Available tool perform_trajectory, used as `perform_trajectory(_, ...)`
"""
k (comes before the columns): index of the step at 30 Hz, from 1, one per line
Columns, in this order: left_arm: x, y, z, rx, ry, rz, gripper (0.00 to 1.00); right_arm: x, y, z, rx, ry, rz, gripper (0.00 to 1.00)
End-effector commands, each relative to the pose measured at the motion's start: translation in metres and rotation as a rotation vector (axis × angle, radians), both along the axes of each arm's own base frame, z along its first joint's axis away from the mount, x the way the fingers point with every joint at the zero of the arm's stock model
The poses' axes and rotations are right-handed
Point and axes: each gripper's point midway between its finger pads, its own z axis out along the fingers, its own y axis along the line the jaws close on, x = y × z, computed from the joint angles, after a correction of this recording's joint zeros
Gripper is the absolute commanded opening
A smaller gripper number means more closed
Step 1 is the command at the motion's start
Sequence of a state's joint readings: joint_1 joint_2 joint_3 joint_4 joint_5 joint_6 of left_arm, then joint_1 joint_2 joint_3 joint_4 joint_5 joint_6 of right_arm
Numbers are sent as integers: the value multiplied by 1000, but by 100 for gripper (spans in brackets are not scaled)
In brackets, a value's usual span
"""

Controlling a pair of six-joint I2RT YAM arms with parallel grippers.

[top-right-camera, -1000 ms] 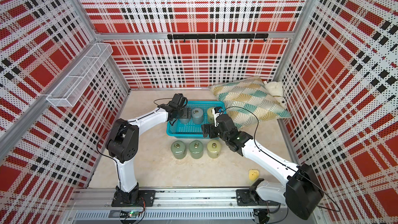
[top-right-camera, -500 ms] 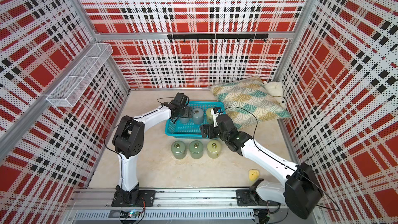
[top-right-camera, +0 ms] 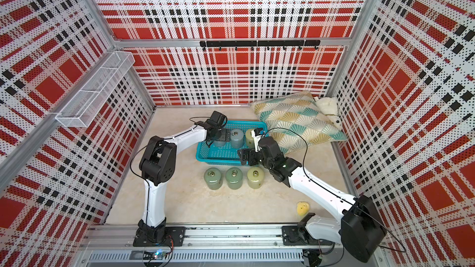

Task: Take the tea canister out of the basket
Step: Pick up the tea canister from the basket.

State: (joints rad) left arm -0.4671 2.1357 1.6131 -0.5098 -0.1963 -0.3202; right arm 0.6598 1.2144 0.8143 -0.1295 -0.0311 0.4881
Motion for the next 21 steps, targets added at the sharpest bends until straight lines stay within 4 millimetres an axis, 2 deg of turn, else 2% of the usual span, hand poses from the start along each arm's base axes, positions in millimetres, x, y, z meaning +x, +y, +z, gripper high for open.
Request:
perform_trajectory(1, 2, 18, -13, 61, 30, 24, 98, 0, 0, 5, 19, -17, 2, 100)
perform_trajectory(5, 3, 18, -11, 61, 26, 24, 97, 0, 1, 4, 20, -11, 7, 100)
perform_trajectory(10, 3, 14, 1, 75, -7, 19, 82, 0, 3, 0, 19, 1, 12, 100)
perform_trajectory(16, -2, -3, 18, 92, -53, -5, 82, 0, 7, -3, 25, 12, 25, 100)
perform_trajectory(21, -7, -11, 43, 56, -86, -8, 80, -1, 8, -2, 34, 11, 35, 100)
